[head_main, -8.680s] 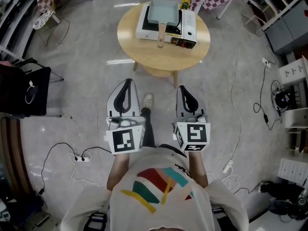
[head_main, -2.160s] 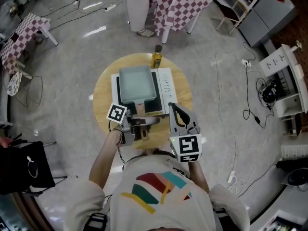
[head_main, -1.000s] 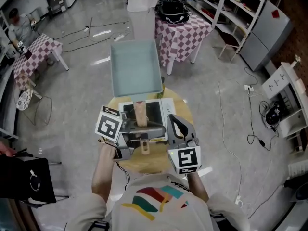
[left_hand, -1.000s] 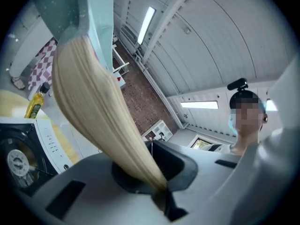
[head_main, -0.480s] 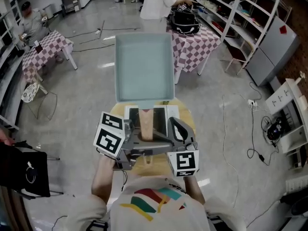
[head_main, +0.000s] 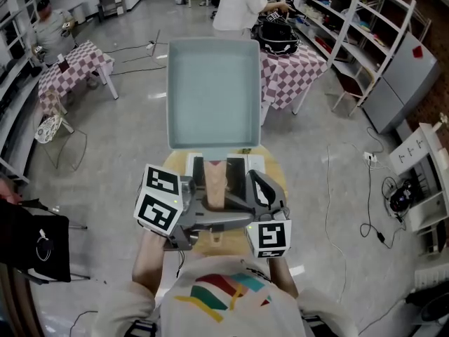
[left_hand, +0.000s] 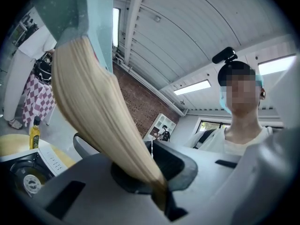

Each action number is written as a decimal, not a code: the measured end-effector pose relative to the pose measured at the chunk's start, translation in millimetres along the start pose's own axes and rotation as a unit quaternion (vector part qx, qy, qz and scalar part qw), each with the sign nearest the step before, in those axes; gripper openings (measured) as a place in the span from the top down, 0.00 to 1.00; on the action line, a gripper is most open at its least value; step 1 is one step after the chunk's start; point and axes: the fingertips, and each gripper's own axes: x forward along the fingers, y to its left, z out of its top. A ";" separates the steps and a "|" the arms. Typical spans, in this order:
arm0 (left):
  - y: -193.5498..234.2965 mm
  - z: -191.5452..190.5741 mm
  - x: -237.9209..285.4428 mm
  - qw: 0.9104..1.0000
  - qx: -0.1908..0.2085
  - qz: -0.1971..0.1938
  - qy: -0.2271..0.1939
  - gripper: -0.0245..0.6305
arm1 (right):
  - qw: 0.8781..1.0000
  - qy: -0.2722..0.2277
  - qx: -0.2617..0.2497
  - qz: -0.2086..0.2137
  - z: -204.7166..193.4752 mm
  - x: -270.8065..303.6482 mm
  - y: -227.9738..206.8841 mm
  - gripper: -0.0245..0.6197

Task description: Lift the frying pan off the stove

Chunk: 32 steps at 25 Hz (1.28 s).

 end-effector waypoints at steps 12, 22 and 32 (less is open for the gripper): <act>-16.1 3.9 1.8 1.000 0.025 -0.008 0.000 0.95 | 1.000 -0.008 -0.007 -0.005 9.1 -1.8 -0.1 0.96; -16.1 5.7 0.1 0.999 0.029 -0.012 0.003 0.95 | 1.000 -0.012 -0.011 -0.005 11.8 2.1 0.1 0.96; -13.2 8.2 -7.3 1.000 0.027 -0.010 -0.003 0.95 | 1.000 -0.015 -0.007 -0.006 12.3 6.7 -0.4 0.96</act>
